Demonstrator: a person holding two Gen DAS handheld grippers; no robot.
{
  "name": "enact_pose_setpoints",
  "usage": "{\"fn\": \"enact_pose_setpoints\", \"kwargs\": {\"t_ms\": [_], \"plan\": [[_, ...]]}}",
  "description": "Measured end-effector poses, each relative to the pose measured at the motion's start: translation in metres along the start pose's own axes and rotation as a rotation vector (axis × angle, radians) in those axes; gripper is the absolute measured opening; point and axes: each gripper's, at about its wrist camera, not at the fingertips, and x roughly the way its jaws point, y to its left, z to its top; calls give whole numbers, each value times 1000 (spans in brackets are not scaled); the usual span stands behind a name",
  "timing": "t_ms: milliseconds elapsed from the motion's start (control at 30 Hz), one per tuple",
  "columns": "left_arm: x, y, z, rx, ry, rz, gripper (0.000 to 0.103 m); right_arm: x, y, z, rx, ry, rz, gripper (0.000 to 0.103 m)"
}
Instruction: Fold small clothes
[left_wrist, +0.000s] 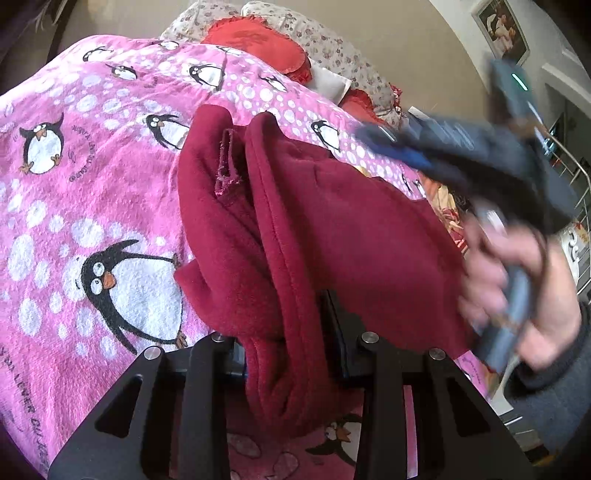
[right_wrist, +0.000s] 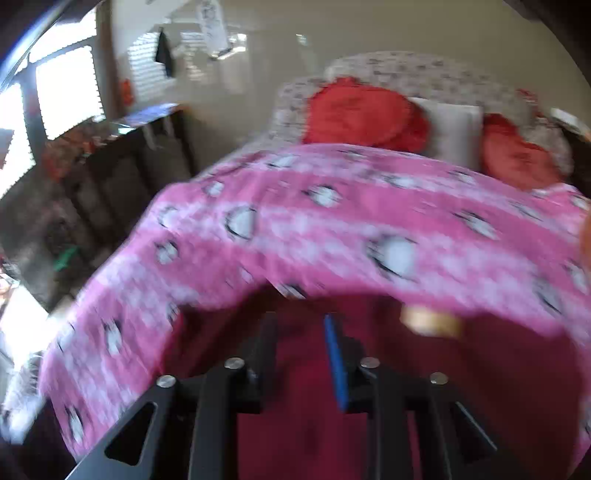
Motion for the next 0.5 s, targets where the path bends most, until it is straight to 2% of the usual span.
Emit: {"fn": "enact_pose_setpoints", "kwargs": {"t_ms": [100,200,233,267,300,500], "plan": [[1,-3,0,7,-1,13,31,-21,-15,-32,0,13,-101,31],[3,-7,0,15,-1,25,32,-21,-38,-67,28,92,-169,31],[4,-8,0,19,0,29,32,-21,-50,-82,51,94,-146,32],[6,-7,0,22,0,33,32,-25,-54,-90,56,35,-121,33],[6,-8,0,26,-1,36,32,-26,-56,-94,52,13,-111,34],[7,-8,2,28,0,40,32,-26,-55,-97,28,3,-96,43]]}}
